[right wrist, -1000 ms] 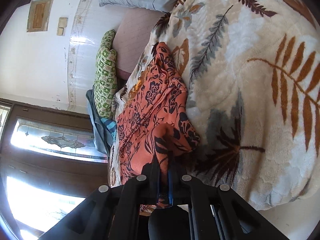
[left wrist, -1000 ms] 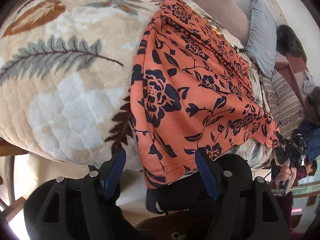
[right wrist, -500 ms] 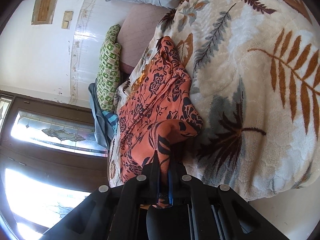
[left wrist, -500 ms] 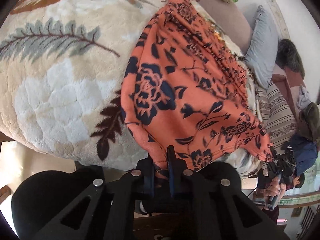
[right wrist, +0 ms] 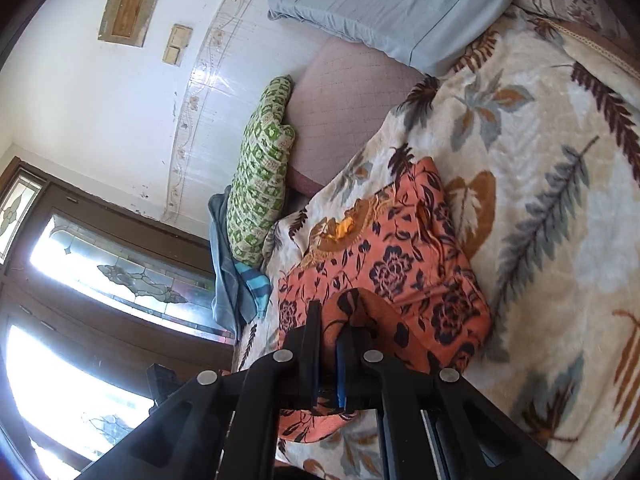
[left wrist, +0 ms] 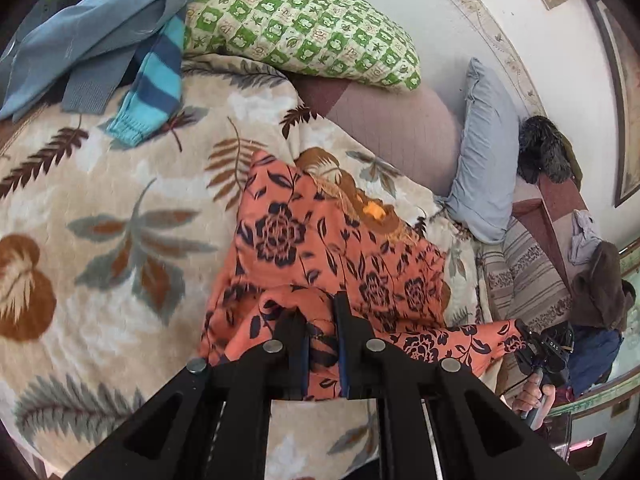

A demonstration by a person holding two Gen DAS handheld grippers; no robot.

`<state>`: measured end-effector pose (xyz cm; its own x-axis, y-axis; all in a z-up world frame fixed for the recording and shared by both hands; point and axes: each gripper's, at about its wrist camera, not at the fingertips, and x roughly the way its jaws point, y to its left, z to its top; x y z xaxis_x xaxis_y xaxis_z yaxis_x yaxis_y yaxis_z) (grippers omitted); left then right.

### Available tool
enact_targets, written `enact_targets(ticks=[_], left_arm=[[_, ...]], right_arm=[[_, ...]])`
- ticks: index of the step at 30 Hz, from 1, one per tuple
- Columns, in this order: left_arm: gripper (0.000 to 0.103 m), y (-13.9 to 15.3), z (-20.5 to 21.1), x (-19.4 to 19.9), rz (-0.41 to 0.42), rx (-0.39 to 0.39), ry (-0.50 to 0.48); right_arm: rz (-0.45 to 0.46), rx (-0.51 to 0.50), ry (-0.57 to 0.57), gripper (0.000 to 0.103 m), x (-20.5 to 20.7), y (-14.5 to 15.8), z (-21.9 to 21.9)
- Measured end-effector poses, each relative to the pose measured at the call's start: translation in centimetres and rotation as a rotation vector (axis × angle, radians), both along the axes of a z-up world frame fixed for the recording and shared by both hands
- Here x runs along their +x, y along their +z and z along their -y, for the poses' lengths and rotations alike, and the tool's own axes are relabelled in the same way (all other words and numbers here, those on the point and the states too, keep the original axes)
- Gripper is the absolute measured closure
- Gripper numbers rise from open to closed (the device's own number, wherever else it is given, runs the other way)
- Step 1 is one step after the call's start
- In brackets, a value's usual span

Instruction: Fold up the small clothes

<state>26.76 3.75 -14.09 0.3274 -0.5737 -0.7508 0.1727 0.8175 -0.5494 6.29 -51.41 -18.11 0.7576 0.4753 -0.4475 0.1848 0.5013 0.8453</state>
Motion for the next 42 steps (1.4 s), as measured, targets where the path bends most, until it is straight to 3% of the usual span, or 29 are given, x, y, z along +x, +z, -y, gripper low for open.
enact_targets(ticks=[8, 13, 15, 16, 17, 19, 21, 22, 23, 25, 29, 30, 32, 35, 38, 42], left_arm=[[0.092, -4.7, 4.6, 14.2, -0.051, 0.04, 0.065], [0.09, -9.2, 4.5, 18.6, -0.105, 0.017, 0.147], [0.085, -10.2, 3.8, 18.6, -0.116, -0.049, 0.175], [0.076, -10.3, 3.4, 18.1, -0.099, -0.08, 0.186], [0.061, -9.9, 3.0, 17.6, -0.069, -0.098, 0.198], [0.046, -8.2, 1.6, 16.3, 0.031, -0.132, 0.247], [0.038, -5.9, 0.3, 14.2, 0.129, -0.178, 0.323], [0.033, -5.0, 0.0, 13.0, 0.165, -0.191, 0.349], [0.032, -4.2, 0.4, 11.8, 0.188, -0.177, 0.346], [0.032, -3.5, 2.3, 9.3, 0.209, -0.097, 0.294], [0.032, -6.3, 6.7, 4.4, 0.2, -0.07, 0.214], [0.032, -7.2, 7.7, 3.6, 0.188, -0.045, 0.214], [0.032, -9.2, 9.3, 2.7, 0.169, 0.017, 0.207], [0.032, -10.2, 10.0, 2.5, 0.214, 0.107, 0.195], [0.032, -10.4, 9.4, 4.2, 0.198, 0.116, 0.179], [0.032, -11.8, 8.0, 6.2, 0.171, 0.081, 0.192]], right_arm=[[-0.067, 0.03, -0.1, 0.097, 12.0, -5.8, 4.5], [-0.132, 0.155, -0.214, 0.094, 15.9, -11.5, 8.2], [-0.153, 0.216, -0.222, 0.093, 16.2, -13.5, 9.2], [-0.146, 0.225, -0.234, 0.093, 15.9, -13.9, 9.4], [-0.131, 0.22, -0.247, 0.092, 15.4, -13.9, 9.6], [-0.085, 0.162, -0.277, 0.089, 14.0, -12.7, 9.7], [-0.035, 0.119, -0.307, 0.085, 12.3, -10.8, 10.1], [-0.024, 0.087, -0.326, 0.077, 11.4, -9.6, 10.2], [-0.028, 0.039, -0.338, 0.061, 10.8, -8.4, 9.9], [-0.042, -0.082, -0.298, 0.042, 10.4, -6.0, 8.2], [-0.143, -0.333, -0.012, 0.043, 13.5, -4.5, 0.4], [-0.171, -0.361, 0.053, 0.045, 14.6, -5.0, -1.9], [-0.22, -0.406, 0.169, 0.059, 16.8, -6.2, -6.1], [-0.259, -0.493, 0.299, 0.064, 20.4, -7.8, -11.5], [-0.303, -0.568, 0.337, 0.064, 24.9, -9.0, -14.8], [-0.375, -0.604, 0.211, 0.065, 32.2, -10.3, -13.4]])
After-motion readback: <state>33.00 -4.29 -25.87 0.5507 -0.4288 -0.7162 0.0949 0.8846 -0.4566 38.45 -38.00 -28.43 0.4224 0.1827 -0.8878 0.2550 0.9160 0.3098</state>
